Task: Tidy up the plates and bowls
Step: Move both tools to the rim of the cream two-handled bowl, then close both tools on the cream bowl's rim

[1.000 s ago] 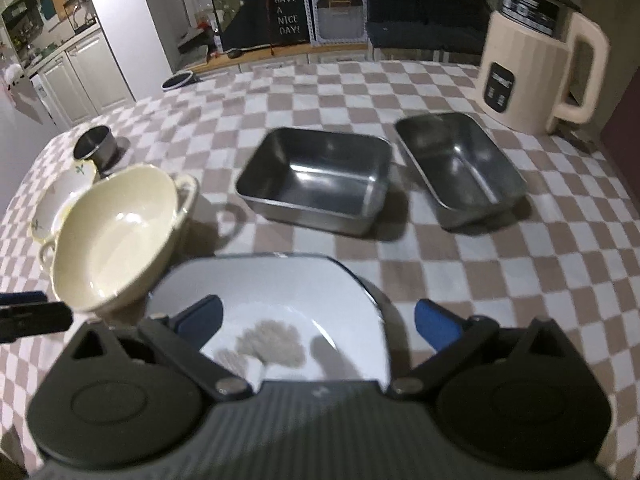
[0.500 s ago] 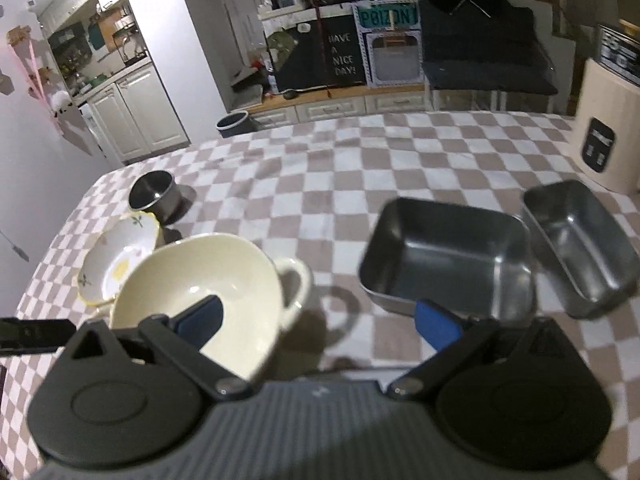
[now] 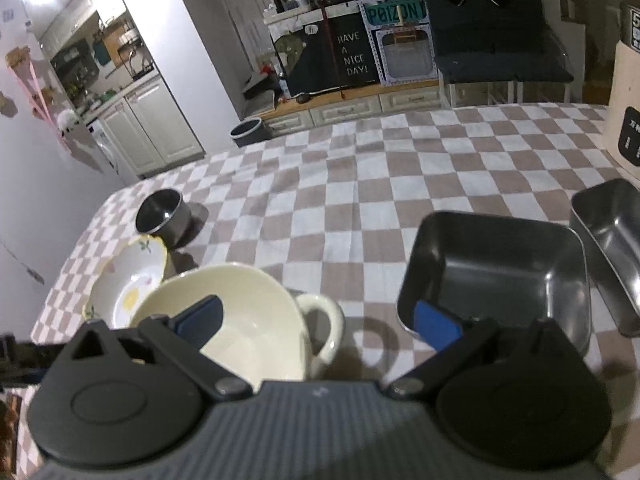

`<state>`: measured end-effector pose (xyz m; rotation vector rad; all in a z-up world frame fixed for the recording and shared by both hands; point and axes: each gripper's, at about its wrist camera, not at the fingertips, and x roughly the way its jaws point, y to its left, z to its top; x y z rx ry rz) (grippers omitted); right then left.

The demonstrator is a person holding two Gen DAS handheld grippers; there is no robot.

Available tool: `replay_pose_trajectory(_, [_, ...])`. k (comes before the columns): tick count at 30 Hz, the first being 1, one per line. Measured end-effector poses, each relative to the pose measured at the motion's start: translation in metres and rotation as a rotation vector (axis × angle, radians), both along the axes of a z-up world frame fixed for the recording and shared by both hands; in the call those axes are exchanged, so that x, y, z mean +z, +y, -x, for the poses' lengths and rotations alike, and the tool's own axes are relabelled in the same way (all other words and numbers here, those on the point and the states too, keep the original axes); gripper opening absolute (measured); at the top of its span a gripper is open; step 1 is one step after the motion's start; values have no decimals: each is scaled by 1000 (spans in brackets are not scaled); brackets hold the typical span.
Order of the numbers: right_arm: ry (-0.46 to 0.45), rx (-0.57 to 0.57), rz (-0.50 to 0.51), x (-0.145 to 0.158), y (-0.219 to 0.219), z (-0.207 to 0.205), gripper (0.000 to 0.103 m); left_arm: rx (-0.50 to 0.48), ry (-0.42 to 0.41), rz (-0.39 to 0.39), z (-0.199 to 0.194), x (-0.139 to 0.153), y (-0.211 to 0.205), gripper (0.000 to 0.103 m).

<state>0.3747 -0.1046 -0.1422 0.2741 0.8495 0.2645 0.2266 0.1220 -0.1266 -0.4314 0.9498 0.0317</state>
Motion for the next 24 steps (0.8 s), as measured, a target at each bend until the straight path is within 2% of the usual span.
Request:
replay_pose_trajectory(4, [13,-9,-30,0,0,-8,103,-1,-61,2,1,4,-4,103])
replay_pose_trajectory(7, [4,33,-54,0,2,-10,103,2,-65,31,0,6,-6,103])
replay_pose_trajectory(9, [28,42,-129,-2,-2,-13,103,0,-67,40,-1,6,-7,103])
replay_pose_trajectory(11, [73,3,-177,-5,-5,-19,100,-22,-69,41,-1,5,-8,103])
replay_pose_trajectory(12, [93,-16,-188,-6,-6,-21,94,-36,-68,53,-1,4,-6,103])
replay_pose_trajectory(13, [111,-26,-194,-9,-7,-24,82,-45,-65,73,-1,2,-4,102])
replay_pose_trajectory(14, [124,-28,-193,-11,-8,-26,76,-47,-57,95,-1,0,-2,100])
replay_pose_trajectory(15, [147,-29,-183,-14,-8,-28,67,-48,-44,113,-2,-2,0,95])
replay_pose_trajectory(17, [176,-16,-151,-19,-6,-30,62,-56,-15,132,-5,-6,2,85])
replay_pose_trajectory(19, [193,20,-133,-24,-2,-31,48,-59,16,134,-8,-9,3,72])
replay_pose_trajectory(20, [195,21,-118,-24,-2,-30,46,-63,26,136,-9,-10,3,69])
replay_pose_trajectory(22, [191,24,-74,-23,1,-29,36,-71,36,138,-11,-11,1,57])
replay_pose_trajectory(24, [190,32,-54,-23,1,-27,34,-86,44,133,-13,-12,-1,50])
